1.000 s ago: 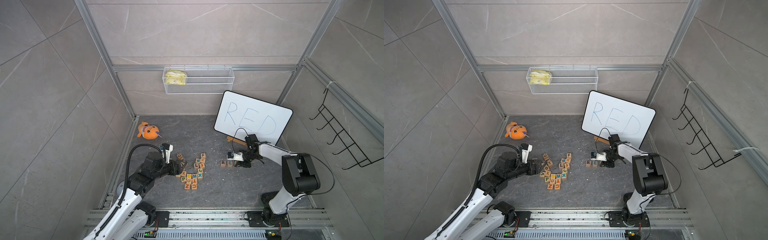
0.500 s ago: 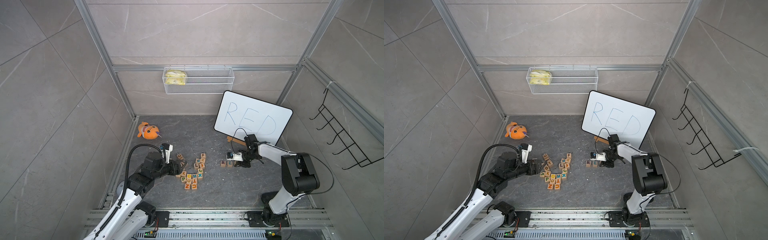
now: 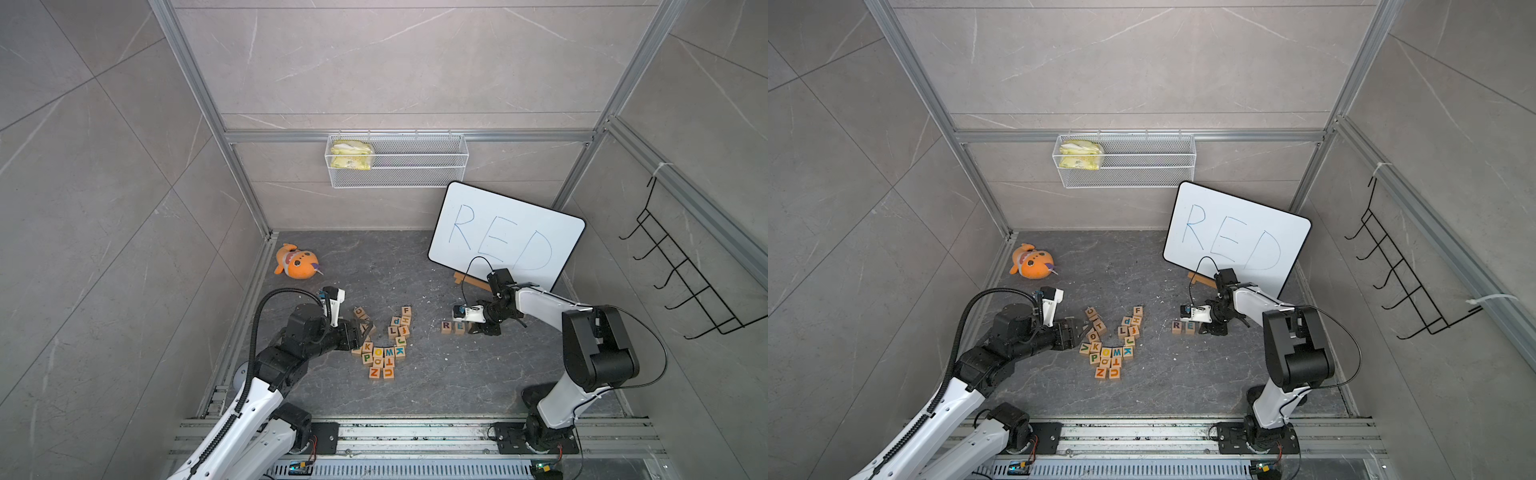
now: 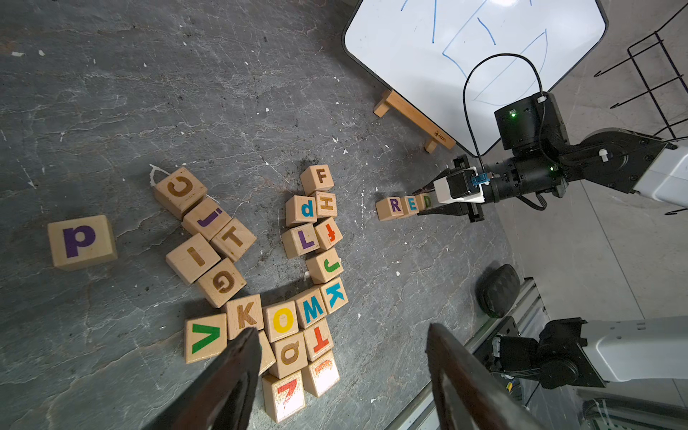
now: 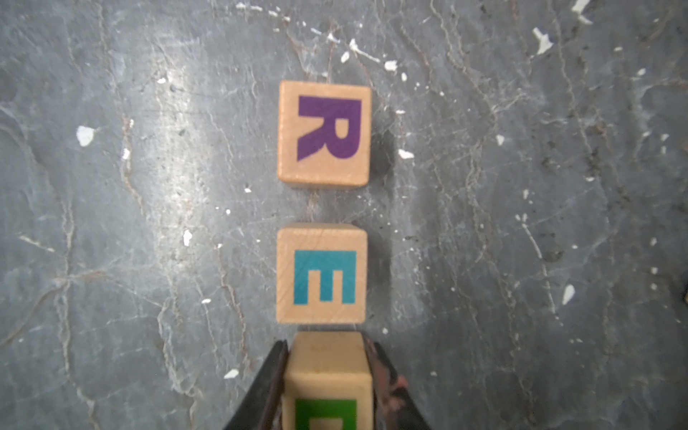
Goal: Assemble the uppercase word "red" with letter blocks
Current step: Place the letter block at the center of the board.
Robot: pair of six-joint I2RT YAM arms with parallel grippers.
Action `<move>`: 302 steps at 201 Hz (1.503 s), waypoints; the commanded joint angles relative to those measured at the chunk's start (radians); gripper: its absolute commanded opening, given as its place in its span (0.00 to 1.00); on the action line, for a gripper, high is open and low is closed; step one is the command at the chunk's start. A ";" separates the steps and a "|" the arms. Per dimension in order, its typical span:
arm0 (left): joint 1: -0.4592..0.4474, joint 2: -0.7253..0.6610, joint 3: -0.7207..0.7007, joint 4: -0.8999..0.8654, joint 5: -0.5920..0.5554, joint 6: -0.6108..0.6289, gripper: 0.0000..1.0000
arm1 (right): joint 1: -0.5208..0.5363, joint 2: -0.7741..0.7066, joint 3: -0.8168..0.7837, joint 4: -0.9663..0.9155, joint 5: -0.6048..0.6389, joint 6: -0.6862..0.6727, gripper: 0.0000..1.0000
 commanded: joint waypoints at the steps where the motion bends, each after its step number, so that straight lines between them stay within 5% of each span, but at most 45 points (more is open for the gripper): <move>1: 0.006 -0.015 -0.002 0.016 -0.006 0.026 0.74 | 0.008 -0.003 0.016 -0.033 -0.005 0.004 0.30; 85: 0.005 -0.024 -0.002 0.014 -0.013 0.029 0.73 | 0.008 -0.010 0.009 -0.029 0.003 0.006 0.45; 149: 0.007 -0.029 -0.004 0.013 -0.023 0.031 0.76 | 0.008 -0.038 0.009 -0.027 0.004 0.008 0.47; 226: 0.012 -0.027 -0.003 0.018 -0.025 0.035 0.78 | 0.018 -0.269 0.023 -0.085 -0.014 0.048 0.48; 265: 0.016 -0.028 -0.004 0.014 -0.031 0.039 0.78 | 0.019 -0.432 0.022 0.018 -0.114 0.261 0.51; 302: 0.015 -0.016 -0.012 0.039 0.008 0.037 0.78 | 0.020 -0.593 -0.109 0.313 -0.196 0.587 0.57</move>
